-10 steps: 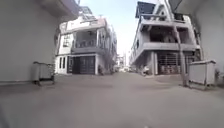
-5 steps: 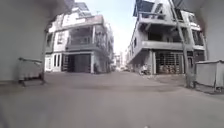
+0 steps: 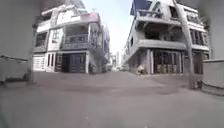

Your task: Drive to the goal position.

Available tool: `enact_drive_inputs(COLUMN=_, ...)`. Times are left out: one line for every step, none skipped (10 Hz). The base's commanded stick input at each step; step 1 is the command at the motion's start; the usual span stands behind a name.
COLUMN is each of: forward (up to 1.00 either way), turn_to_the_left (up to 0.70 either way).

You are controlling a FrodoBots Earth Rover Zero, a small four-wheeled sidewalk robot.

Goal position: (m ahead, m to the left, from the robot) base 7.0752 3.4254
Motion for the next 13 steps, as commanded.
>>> enact_drive_inputs(forward=1.0, turn_to_the_left=-0.09)
enact_drive_inputs(forward=1.0, turn_to_the_left=-0.02)
enact_drive_inputs(forward=1.0, turn_to_the_left=0.0)
enact_drive_inputs(forward=1.0, turn_to_the_left=0.0)
enact_drive_inputs(forward=1.0, turn_to_the_left=0.0)
enact_drive_inputs(forward=1.0, turn_to_the_left=0.0)
enact_drive_inputs(forward=1.0, turn_to_the_left=0.0)
enact_drive_inputs(forward=1.0, turn_to_the_left=-0.38)
enact_drive_inputs(forward=1.0, turn_to_the_left=-0.13)
enact_drive_inputs(forward=1.0, turn_to_the_left=0.0)
enact_drive_inputs(forward=1.0, turn_to_the_left=0.0)
enact_drive_inputs(forward=1.0, turn_to_the_left=0.0)
enact_drive_inputs(forward=1.0, turn_to_the_left=0.0)
